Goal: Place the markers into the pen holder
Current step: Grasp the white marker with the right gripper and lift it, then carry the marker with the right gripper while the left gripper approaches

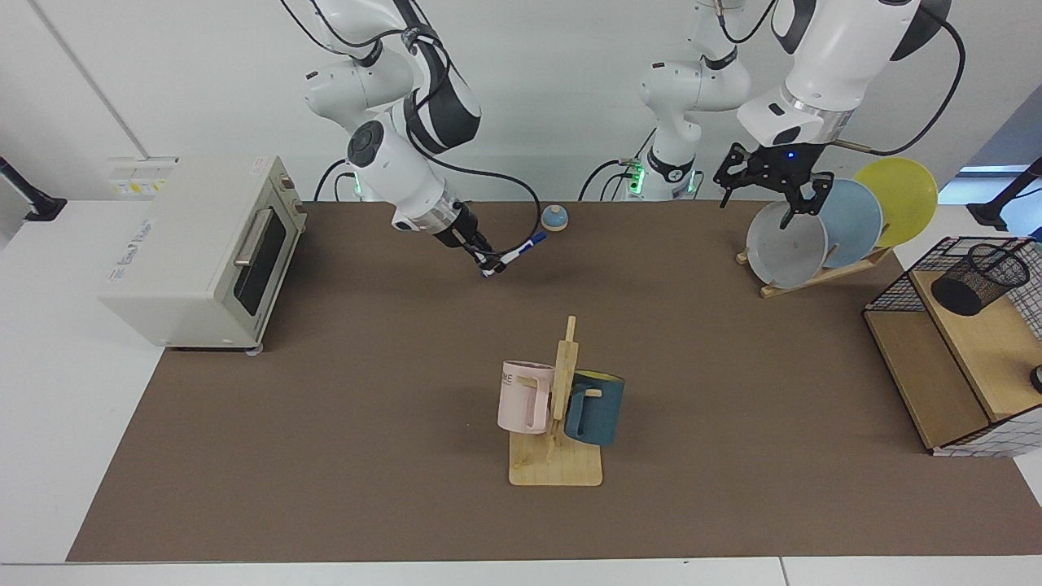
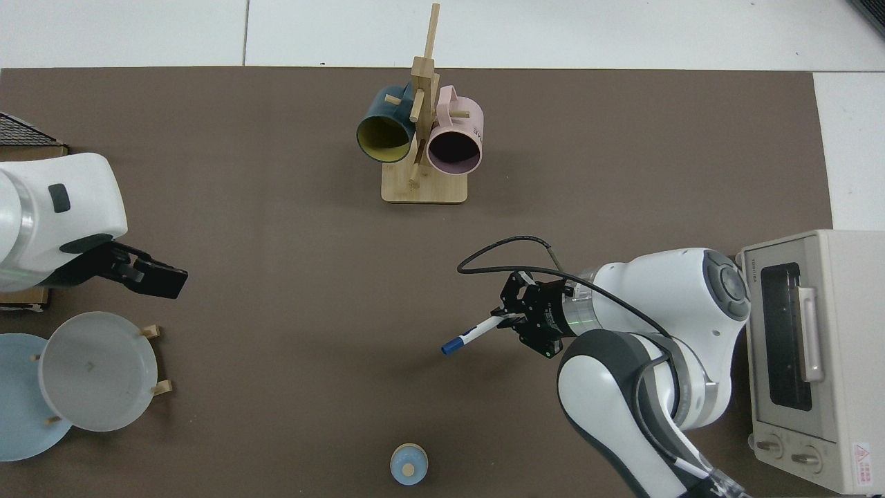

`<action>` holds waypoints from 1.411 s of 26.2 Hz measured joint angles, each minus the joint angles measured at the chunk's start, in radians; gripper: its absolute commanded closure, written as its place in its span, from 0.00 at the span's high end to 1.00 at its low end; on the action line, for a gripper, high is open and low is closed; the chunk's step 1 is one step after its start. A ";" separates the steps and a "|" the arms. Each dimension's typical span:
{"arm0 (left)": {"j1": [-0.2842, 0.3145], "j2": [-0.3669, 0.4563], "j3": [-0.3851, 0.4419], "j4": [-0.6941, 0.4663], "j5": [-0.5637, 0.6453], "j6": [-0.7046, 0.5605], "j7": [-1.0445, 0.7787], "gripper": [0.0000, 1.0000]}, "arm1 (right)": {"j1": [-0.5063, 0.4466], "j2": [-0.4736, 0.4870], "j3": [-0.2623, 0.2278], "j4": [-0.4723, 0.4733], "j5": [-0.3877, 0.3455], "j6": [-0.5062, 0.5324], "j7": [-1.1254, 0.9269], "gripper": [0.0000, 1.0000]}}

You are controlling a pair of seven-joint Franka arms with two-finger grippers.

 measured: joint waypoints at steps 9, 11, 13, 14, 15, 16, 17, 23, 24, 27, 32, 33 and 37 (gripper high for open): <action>-0.051 -0.007 -0.003 -0.052 -0.005 0.008 0.209 1.00 | 0.086 0.082 0.000 0.190 0.064 0.004 0.219 0.00; -0.057 -0.007 -0.003 -0.069 -0.011 0.025 0.270 1.00 | 0.095 0.106 0.000 0.233 0.072 0.009 0.261 0.00; -0.066 -0.007 -0.003 -0.087 -0.028 0.045 0.322 1.00 | 0.103 0.127 0.000 0.263 0.090 0.029 0.293 0.00; -0.070 -0.007 -0.004 -0.094 -0.034 0.055 0.348 1.00 | 0.106 0.135 0.000 0.274 0.101 0.044 0.305 0.00; -0.074 -0.007 -0.004 -0.101 -0.039 0.066 0.379 1.00 | 0.110 0.141 0.000 0.281 0.115 0.058 0.314 0.00; -0.079 -0.007 -0.005 -0.107 -0.042 0.079 0.417 1.00 | 0.113 0.147 0.000 0.287 0.133 0.071 0.319 0.00; -0.085 -0.007 -0.006 -0.112 -0.044 0.091 0.459 1.00 | 0.117 0.152 -0.001 0.292 0.152 0.084 0.321 0.00; -0.118 -0.007 -0.010 -0.119 -0.039 0.145 0.659 1.00 | 0.151 0.173 -0.001 0.297 0.206 0.154 0.342 0.00; -0.123 -0.007 -0.011 -0.118 -0.035 0.152 0.681 1.00 | 0.156 0.176 -0.001 0.297 0.207 0.164 0.351 0.00; -0.137 -0.007 -0.015 -0.118 -0.006 0.167 0.727 1.00 | 0.164 0.183 0.000 0.298 0.208 0.188 0.376 0.00; -0.166 -0.007 -0.032 -0.118 0.047 0.180 0.764 1.00 | 0.180 0.197 -0.001 0.301 0.216 0.227 0.408 0.00; -0.172 -0.007 -0.036 -0.119 0.051 0.180 0.767 1.00 | 0.187 0.200 -0.001 0.302 0.221 0.233 0.411 0.00; -0.187 -0.007 -0.048 -0.120 0.059 0.182 0.786 0.99 | 0.216 0.211 0.000 0.313 0.246 0.250 0.422 0.00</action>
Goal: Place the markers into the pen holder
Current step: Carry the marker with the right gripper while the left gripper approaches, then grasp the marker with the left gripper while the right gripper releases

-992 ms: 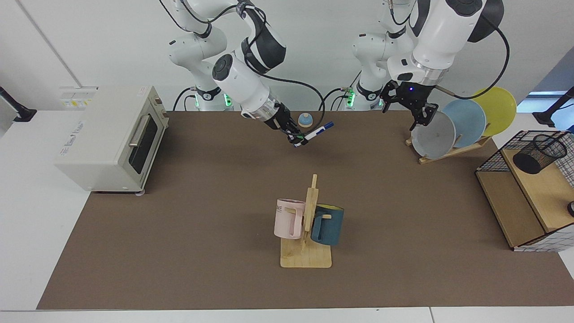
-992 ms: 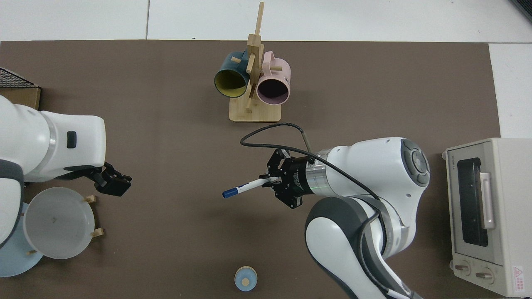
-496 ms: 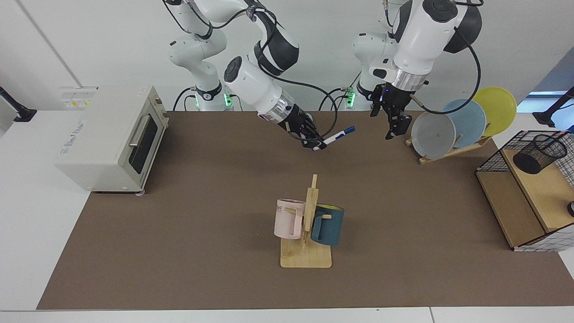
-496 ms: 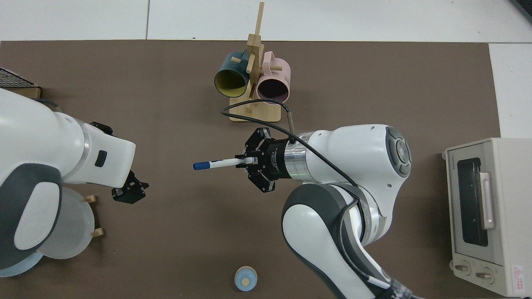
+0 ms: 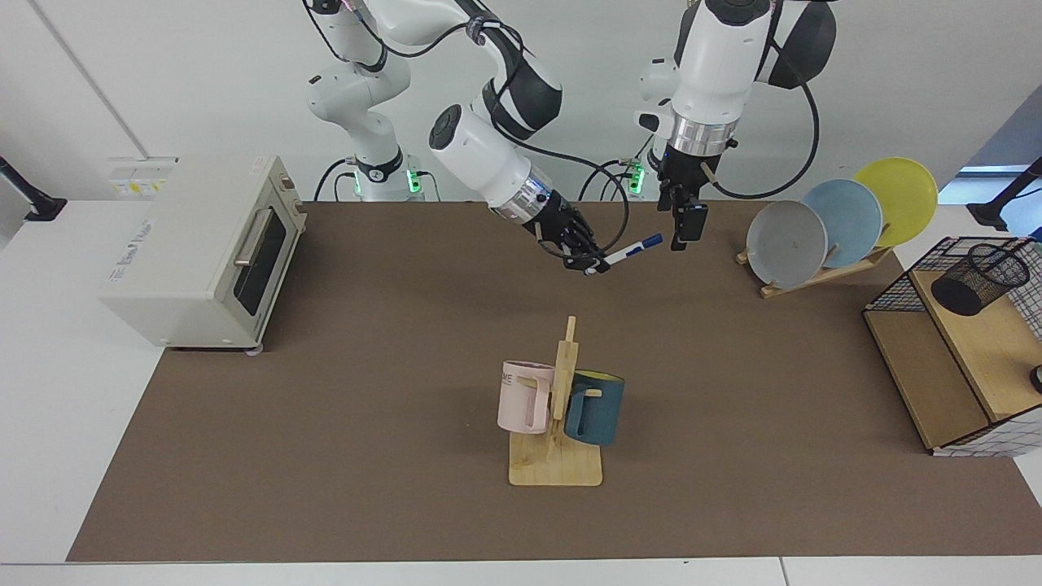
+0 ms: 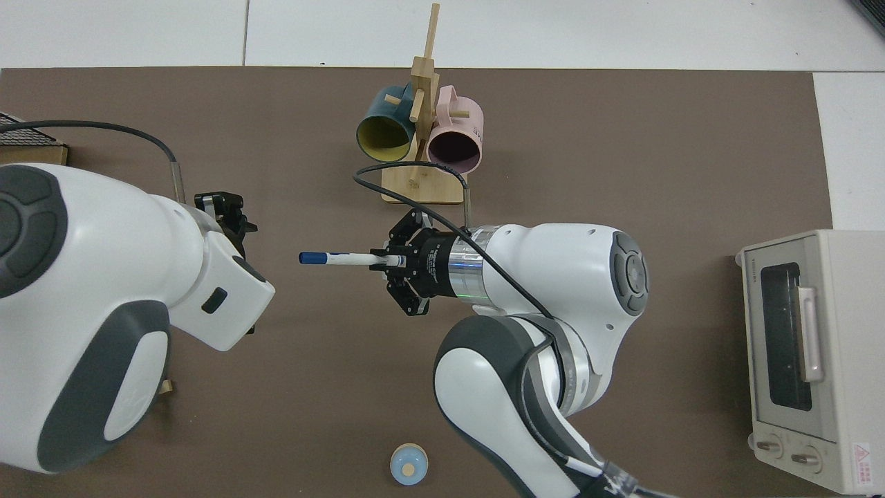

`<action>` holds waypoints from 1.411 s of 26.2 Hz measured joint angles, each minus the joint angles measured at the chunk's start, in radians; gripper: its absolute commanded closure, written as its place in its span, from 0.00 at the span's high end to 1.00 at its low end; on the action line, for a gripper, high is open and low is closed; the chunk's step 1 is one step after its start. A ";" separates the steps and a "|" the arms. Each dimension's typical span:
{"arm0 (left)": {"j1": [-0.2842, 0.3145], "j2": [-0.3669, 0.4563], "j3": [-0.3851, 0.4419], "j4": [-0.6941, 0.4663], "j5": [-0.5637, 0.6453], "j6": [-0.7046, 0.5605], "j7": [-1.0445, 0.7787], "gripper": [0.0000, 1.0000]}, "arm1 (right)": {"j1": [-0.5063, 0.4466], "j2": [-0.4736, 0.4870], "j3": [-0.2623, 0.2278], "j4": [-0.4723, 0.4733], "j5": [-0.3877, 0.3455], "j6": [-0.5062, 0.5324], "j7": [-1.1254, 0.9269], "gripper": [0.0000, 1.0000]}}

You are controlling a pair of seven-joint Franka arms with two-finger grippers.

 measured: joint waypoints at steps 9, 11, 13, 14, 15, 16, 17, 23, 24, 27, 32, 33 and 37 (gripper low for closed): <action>0.000 0.012 -0.004 -0.010 0.001 0.012 0.067 0.83 | 0.008 0.010 -0.003 0.027 0.001 0.003 0.021 0.00; -0.003 0.014 -0.007 -0.016 0.001 0.015 0.085 0.69 | 0.008 0.011 -0.003 0.029 0.001 0.003 0.021 0.00; -0.009 0.016 -0.009 -0.020 0.001 0.017 0.091 0.54 | 0.008 0.013 -0.003 0.030 0.001 0.003 0.021 0.00; -0.012 0.017 -0.009 -0.021 0.001 0.020 0.094 0.47 | 0.008 0.013 -0.003 0.031 0.001 0.003 0.021 0.00; -0.015 0.018 -0.010 -0.021 0.001 0.023 0.098 0.40 | 0.008 0.014 -0.004 0.032 0.001 0.003 0.021 0.00; -0.016 0.018 -0.010 -0.021 0.001 0.027 0.104 0.36 | 0.008 0.015 -0.004 0.032 0.001 0.003 0.021 0.00; -0.017 0.019 -0.010 -0.021 0.002 0.030 0.113 0.28 | 0.008 0.015 -0.004 0.032 0.001 0.003 0.021 0.00; -0.017 0.024 -0.007 -0.017 0.025 0.071 0.142 0.00 | 0.010 0.017 0.001 0.032 0.001 0.003 0.021 0.00; -0.017 0.025 -0.008 -0.017 0.033 0.080 0.143 0.00 | 0.011 0.016 0.001 0.032 0.002 0.004 0.024 0.00; -0.020 0.025 -0.015 -0.017 0.054 0.089 0.142 0.00 | 0.011 0.017 -0.001 0.034 0.002 0.005 0.040 0.00; -0.022 0.025 -0.017 -0.016 0.063 0.094 0.142 0.00 | 0.011 0.017 -0.003 0.035 0.002 0.005 0.040 0.91; -0.022 0.025 -0.017 -0.016 0.063 0.094 0.142 0.00 | 0.011 0.017 -0.003 0.035 0.002 0.005 0.041 1.00; -0.022 0.025 -0.017 -0.015 0.063 0.094 0.142 0.00 | 0.011 0.017 -0.003 0.036 0.002 0.005 0.041 1.00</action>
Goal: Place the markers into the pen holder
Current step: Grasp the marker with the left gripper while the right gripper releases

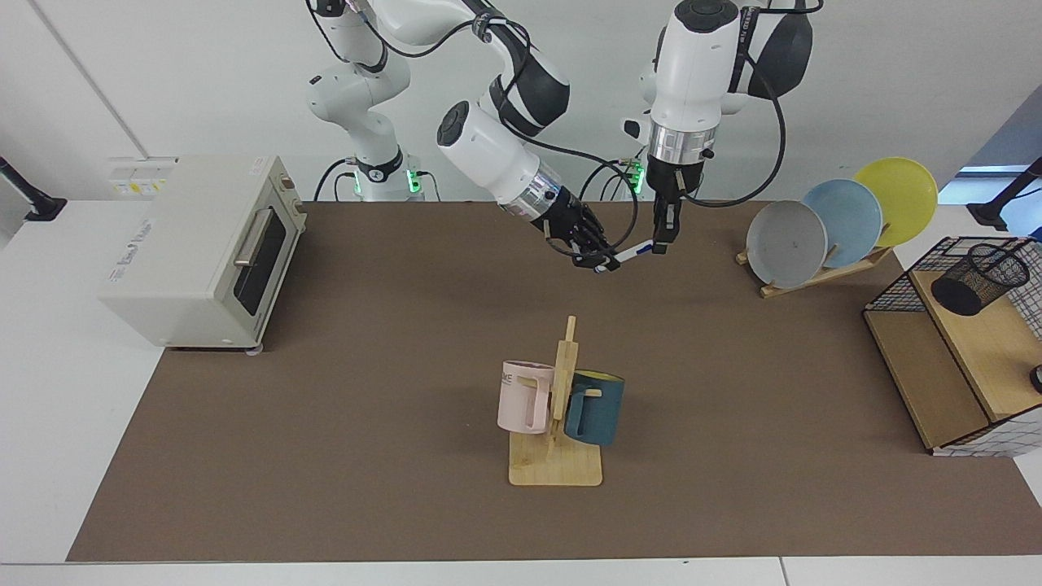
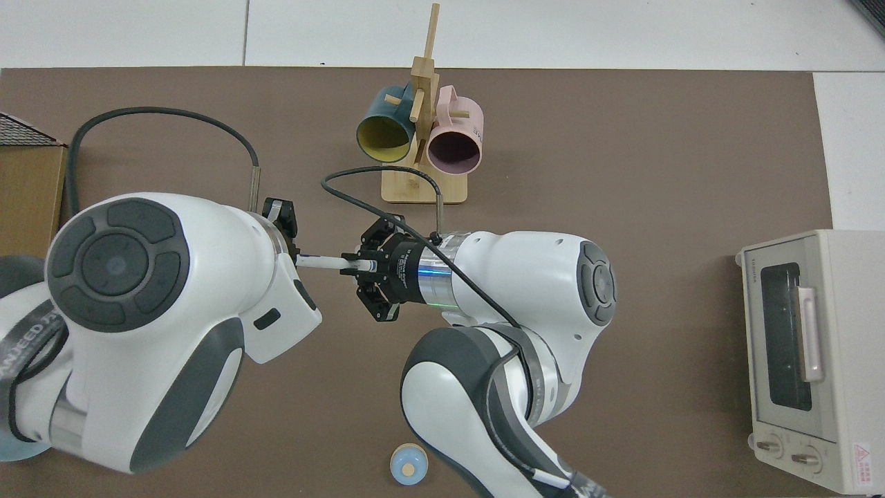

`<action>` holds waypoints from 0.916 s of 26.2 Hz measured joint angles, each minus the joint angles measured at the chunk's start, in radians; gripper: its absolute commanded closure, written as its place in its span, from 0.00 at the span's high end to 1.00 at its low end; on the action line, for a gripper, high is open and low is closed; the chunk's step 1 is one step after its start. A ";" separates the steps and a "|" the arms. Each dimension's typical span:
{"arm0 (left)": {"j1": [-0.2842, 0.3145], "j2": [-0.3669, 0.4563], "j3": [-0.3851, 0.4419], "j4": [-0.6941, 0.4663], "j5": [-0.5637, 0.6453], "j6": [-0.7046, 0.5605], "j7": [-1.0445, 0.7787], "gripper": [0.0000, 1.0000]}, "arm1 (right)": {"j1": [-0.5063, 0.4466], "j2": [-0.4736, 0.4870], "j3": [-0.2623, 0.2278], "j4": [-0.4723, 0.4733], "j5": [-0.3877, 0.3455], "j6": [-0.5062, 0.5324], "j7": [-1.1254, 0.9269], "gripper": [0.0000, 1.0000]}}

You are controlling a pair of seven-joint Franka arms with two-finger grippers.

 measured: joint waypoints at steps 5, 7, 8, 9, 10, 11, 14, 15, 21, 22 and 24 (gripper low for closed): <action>0.001 0.000 0.005 0.000 0.001 -0.014 0.000 0.00 | 0.000 0.000 -0.002 0.003 -0.006 0.000 -0.002 1.00; 0.003 0.000 0.014 0.000 0.005 -0.033 0.000 0.00 | 0.000 0.000 -0.002 0.003 -0.015 0.000 -0.003 1.00; 0.007 0.000 0.019 0.000 0.010 -0.043 0.000 0.00 | 0.000 0.000 -0.002 0.003 -0.021 0.000 -0.003 1.00; 0.013 0.000 0.023 0.000 0.017 -0.053 0.000 0.00 | 0.000 0.000 -0.002 0.003 -0.030 0.000 -0.004 1.00; 0.020 0.000 0.028 0.000 0.026 -0.061 0.000 0.00 | 0.000 -0.001 -0.002 0.002 -0.045 0.000 -0.004 1.00; 0.030 0.000 0.030 0.000 0.036 -0.067 0.000 0.00 | 0.000 -0.003 -0.002 0.002 -0.062 -0.003 -0.006 1.00; 0.070 0.000 0.036 0.000 0.063 -0.082 0.000 0.00 | 0.000 -0.018 -0.001 -0.004 -0.146 -0.037 -0.030 1.00; 0.086 0.000 0.037 0.000 0.070 -0.085 0.001 0.00 | 0.000 -0.026 -0.002 -0.007 -0.180 -0.060 -0.045 1.00; 0.216 0.000 0.046 -0.001 0.096 -0.089 0.010 0.00 | -0.012 -0.107 -0.011 -0.027 -0.388 -0.269 -0.143 1.00; 0.236 0.000 0.053 -0.001 0.110 -0.089 0.013 0.00 | -0.023 -0.124 -0.014 -0.029 -0.420 -0.313 -0.168 1.00; 0.255 0.000 0.081 -0.001 0.133 -0.089 0.015 0.00 | -0.053 -0.157 -0.018 -0.032 -0.467 -0.390 -0.230 1.00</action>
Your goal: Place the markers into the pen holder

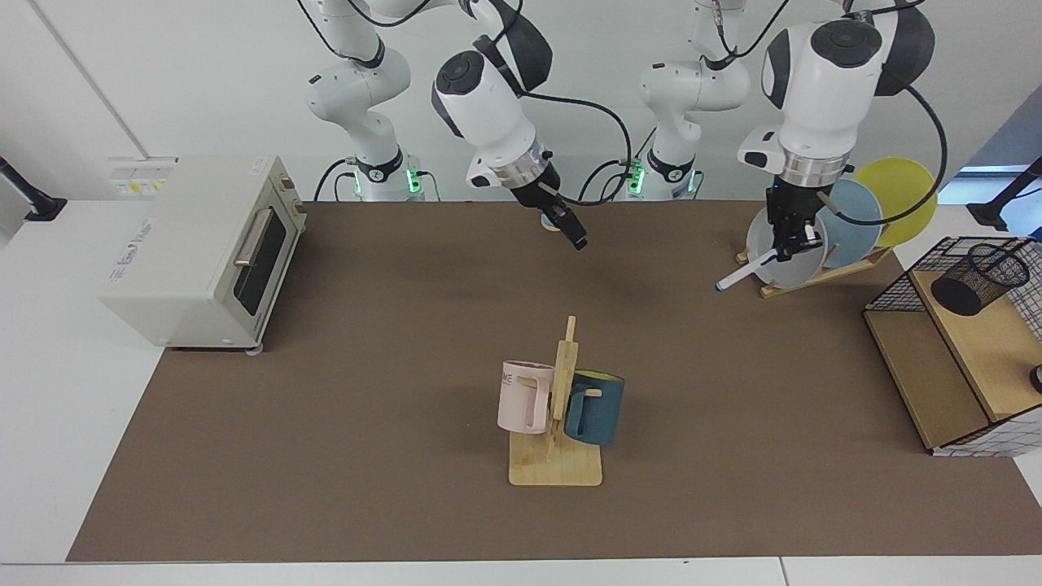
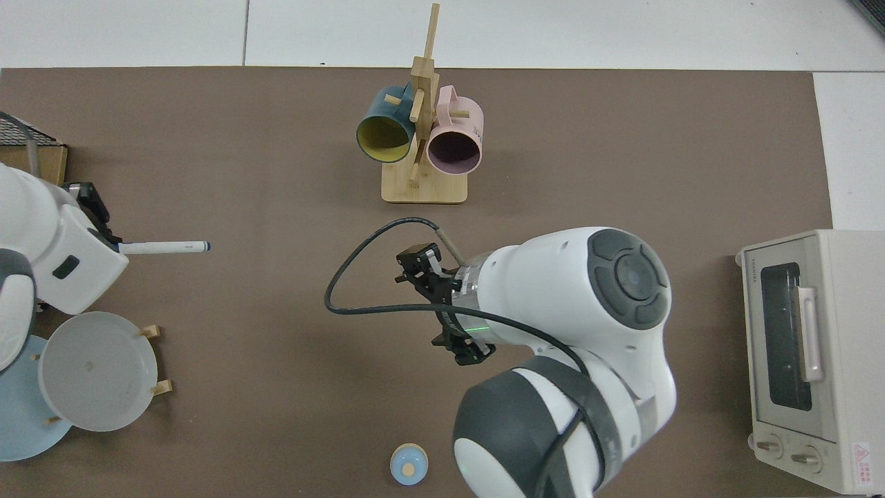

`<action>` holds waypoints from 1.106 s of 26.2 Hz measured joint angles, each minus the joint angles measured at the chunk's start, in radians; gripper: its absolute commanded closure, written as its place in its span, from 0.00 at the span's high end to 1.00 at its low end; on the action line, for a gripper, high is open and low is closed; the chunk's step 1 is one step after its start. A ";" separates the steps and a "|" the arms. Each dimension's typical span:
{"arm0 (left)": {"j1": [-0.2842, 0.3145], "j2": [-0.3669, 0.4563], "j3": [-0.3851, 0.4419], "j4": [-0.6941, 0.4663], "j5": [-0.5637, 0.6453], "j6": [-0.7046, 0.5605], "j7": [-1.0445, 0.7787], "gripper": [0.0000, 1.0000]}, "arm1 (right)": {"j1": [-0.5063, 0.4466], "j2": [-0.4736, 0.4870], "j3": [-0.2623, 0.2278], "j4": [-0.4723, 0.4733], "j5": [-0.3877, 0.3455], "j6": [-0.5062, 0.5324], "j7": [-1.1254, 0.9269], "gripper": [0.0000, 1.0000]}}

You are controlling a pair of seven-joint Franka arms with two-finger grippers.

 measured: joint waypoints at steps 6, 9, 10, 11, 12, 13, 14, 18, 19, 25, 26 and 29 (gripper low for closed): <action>0.007 0.000 0.130 0.006 0.080 0.006 0.032 0.00 | -0.142 -0.095 -0.005 -0.002 -0.111 -0.221 -0.297 1.00; 0.008 -0.001 0.179 0.030 0.139 0.009 0.067 0.00 | -0.214 -0.135 -0.009 -0.004 -0.171 -0.300 -0.457 1.00; 0.008 -0.002 0.192 0.041 0.162 0.009 0.081 0.00 | -0.236 -0.146 -0.010 -0.004 -0.191 -0.319 -0.510 1.00; 0.009 -0.002 0.205 0.052 0.184 0.009 0.097 0.00 | -0.256 -0.155 -0.011 -0.005 -0.213 -0.336 -0.564 1.00; 0.009 -0.003 0.217 0.063 0.202 0.009 0.113 0.00 | -0.274 -0.163 -0.011 -0.005 -0.235 -0.348 -0.614 1.00; 0.009 -0.003 0.229 0.073 0.216 0.009 0.132 0.00 | -0.291 -0.170 -0.012 -0.005 -0.258 -0.357 -0.667 1.00; 0.009 -0.003 0.241 0.083 0.226 0.009 0.149 0.00 | -0.307 -0.175 -0.012 -0.006 -0.282 -0.363 -0.720 1.00; 0.008 -0.002 0.286 0.106 0.244 0.012 0.206 0.00 | -0.352 -0.185 -0.012 -0.006 -0.351 -0.367 -0.910 1.00; 0.009 -0.002 0.298 0.111 0.250 0.016 0.218 0.00 | -0.364 -0.187 -0.012 -0.006 -0.367 -0.367 -0.961 1.00; 0.009 0.001 0.346 0.118 0.319 0.069 0.253 0.00 | -0.409 -0.188 -0.012 0.005 -0.469 -0.363 -1.191 1.00; 0.009 0.001 0.348 0.118 0.340 0.079 0.254 0.00 | -0.412 -0.188 -0.011 0.008 -0.494 -0.362 -1.221 1.00; 0.008 0.002 0.350 0.119 0.409 0.111 0.254 0.00 | -0.413 -0.186 -0.007 0.018 -0.545 -0.357 -1.272 1.00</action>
